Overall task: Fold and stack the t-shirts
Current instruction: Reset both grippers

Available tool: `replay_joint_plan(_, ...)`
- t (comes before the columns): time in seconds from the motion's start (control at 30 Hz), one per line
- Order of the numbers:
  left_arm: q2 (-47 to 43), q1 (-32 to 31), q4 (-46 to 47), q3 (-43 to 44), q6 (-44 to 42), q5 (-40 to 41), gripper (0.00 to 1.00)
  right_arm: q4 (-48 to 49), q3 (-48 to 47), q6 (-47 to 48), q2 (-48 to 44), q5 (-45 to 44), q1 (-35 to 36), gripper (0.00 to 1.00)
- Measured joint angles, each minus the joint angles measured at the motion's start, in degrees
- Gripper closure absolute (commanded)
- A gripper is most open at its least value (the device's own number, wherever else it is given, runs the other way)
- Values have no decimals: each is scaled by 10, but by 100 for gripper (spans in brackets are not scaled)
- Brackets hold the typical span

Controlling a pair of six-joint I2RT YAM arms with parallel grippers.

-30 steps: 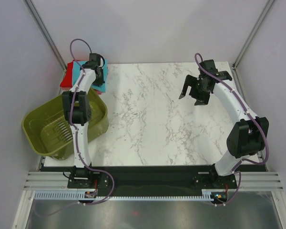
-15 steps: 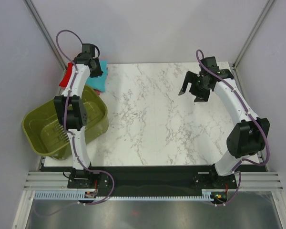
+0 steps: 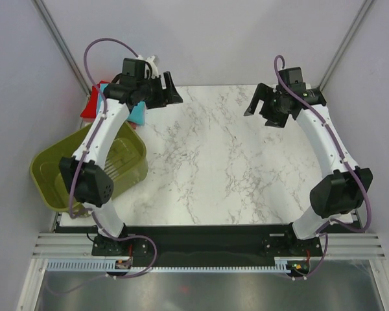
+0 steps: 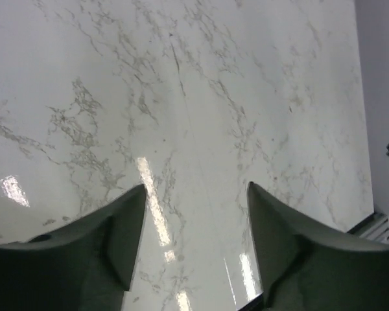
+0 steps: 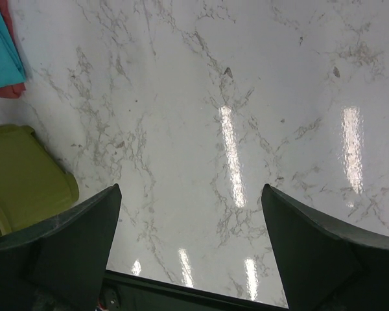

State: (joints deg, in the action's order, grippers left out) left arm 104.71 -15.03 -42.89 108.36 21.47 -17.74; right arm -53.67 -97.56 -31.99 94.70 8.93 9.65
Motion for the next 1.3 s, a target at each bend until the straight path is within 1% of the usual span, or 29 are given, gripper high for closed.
replay_joint_plan(0.03,-18,1,1,-12,4,-10,0,2,0,-1,-7,0,0,2)
replay_joint_plan(0.17,-103,3,24,-69,17,-44,0,23,9,-14,-48,6,0,2)
replay_joint_plan(0.27,-138,0,37,-97,17,-60,0,49,29,-28,-84,15,0,2)
replay_joint_plan(0.37,-157,-3,46,-120,17,-72,0,70,47,-38,-115,16,0,2)
replay_joint_plan(0.6,-193,-5,52,-167,18,-83,0,92,70,-45,-143,16,0,2)
replay_joint_plan(0.93,-246,-5,56,-179,19,-83,0,95,102,-47,-177,33,0,2)
replay_joint_plan(1.1,-253,-5,58,-181,19,-83,0,100,110,-47,-196,33,1,2)
replay_joint_plan(1.3,-257,-5,57,-186,19,-80,0,105,111,-49,-197,33,2,2)
